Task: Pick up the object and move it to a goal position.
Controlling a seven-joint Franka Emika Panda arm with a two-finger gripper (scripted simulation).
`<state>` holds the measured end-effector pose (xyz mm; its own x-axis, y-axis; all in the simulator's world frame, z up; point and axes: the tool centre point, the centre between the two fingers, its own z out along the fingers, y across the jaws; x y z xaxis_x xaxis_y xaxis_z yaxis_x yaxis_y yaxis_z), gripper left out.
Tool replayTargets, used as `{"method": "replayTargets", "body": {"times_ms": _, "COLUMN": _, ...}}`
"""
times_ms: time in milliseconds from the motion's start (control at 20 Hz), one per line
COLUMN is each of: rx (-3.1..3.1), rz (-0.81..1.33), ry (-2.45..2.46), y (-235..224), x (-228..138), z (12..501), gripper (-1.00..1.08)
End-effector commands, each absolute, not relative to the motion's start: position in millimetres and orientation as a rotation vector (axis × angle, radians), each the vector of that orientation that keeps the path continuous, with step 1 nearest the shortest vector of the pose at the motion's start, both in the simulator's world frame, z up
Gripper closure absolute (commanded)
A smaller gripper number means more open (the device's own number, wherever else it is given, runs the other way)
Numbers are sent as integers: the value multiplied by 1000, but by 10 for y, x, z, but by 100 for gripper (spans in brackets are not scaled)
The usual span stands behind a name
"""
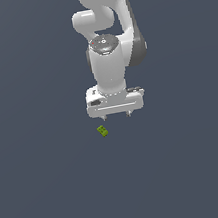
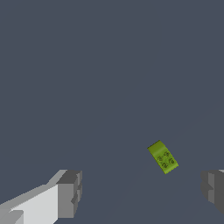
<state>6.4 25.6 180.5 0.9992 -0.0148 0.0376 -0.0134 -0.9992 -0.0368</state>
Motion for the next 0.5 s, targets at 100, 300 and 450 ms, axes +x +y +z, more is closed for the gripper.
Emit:
{"method": "replayTargets", "body": {"times_ms": 100, "rx": -3105, "rz": -59, "ry": 30, "y": 233, "x": 62, "z": 1809, "gripper": -92}}
{"method": "replayTargets", "body": {"times_ms": 300, "rx": -3106, "rz": -58, "ry": 89, "y": 56, "x": 44, "z": 1842, "gripper": -92}}
{"method": "replayTargets", "body": {"times_ms": 450, "rx": -3106, "rz": -58, "ry": 131, "y": -58, "x": 31, "z": 1868, "gripper": -92}}
